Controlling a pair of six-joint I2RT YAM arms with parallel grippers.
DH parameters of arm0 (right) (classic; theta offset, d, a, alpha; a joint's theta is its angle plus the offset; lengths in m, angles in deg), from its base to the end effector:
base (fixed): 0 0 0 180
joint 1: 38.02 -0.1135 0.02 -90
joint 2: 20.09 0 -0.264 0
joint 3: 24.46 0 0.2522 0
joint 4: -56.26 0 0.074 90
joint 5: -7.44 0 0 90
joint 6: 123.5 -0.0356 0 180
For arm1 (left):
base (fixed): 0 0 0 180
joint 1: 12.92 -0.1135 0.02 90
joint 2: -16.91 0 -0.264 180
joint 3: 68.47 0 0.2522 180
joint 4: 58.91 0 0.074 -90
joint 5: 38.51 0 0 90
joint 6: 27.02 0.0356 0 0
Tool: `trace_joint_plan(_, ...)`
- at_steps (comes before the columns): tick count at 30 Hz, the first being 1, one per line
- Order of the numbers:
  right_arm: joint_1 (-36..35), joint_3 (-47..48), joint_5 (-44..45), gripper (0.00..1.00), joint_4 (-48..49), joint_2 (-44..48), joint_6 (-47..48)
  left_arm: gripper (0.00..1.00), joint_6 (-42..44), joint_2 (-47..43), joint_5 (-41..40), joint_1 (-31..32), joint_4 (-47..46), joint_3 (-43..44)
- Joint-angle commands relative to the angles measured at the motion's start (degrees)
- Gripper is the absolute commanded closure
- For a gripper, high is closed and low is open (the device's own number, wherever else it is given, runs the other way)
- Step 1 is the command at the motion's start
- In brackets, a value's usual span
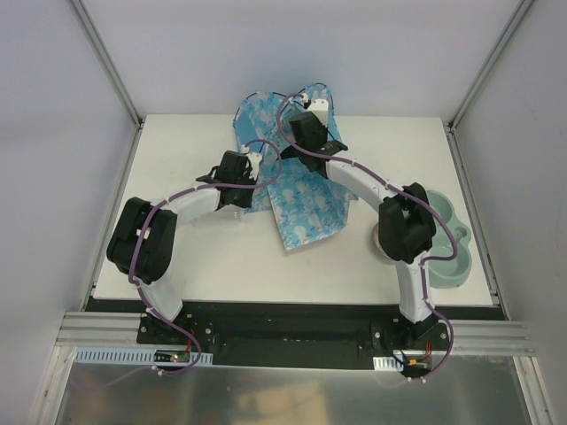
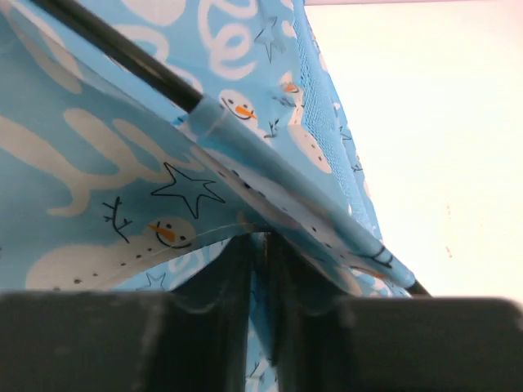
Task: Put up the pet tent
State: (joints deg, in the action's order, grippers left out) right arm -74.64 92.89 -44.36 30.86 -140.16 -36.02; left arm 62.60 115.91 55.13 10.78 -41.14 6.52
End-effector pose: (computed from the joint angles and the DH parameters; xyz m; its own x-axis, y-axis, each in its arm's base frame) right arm 0.4097 0.2771 0.2819 -0.3793 -0.2388 -0.8939 -0.0144 0.9675 -0.2524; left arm 0.3410 -0.1521 0.1987 -0.6130 0.2619 -0.7454 0.4404 0.8965 -0.0472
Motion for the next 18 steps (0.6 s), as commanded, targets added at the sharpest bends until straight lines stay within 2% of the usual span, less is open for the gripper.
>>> trace_joint_plan(1, 0.2, -1.4, 0.9, 0.73, 0.4, 5.4, -0.7, 1.0, -0.6, -0.5, 1.0, 0.6, 2.2, 0.3)
trace_joint_plan(4, 0.1, -7.1, -1.2, 0.58, -1.2, 13.3, -1.5, 1.0, -1.5, 0.0, 0.4, 0.6, 2.9, 1.2)
trace_joint_plan(6, 0.1, -9.0, -1.6, 0.42, -3.6, 17.0, -2.4, 1.0, -2.1, 0.5, 0.2, 0.6, 3.4, 1.7)
trace_joint_plan(9, 0.4, -10.2, -3.8, 0.26, -7.5, 21.0, -3.4, 1.0, -2.6, 1.3, -0.3, 0.6, 4.1, 2.6)
trace_joint_plan(12, 0.8, -10.2, -6.3, 0.17, -10.9, 23.5, -4.2, 1.0, -2.7, 2.1, -0.5, 0.6, 4.7, 3.1)
trace_joint_plan(18, 0.8, -9.9, -8.8, 0.12, -20.4, 28.5, -5.8, 1.0, -3.0, 2.2, -0.3, 0.6, 5.0, 3.3)
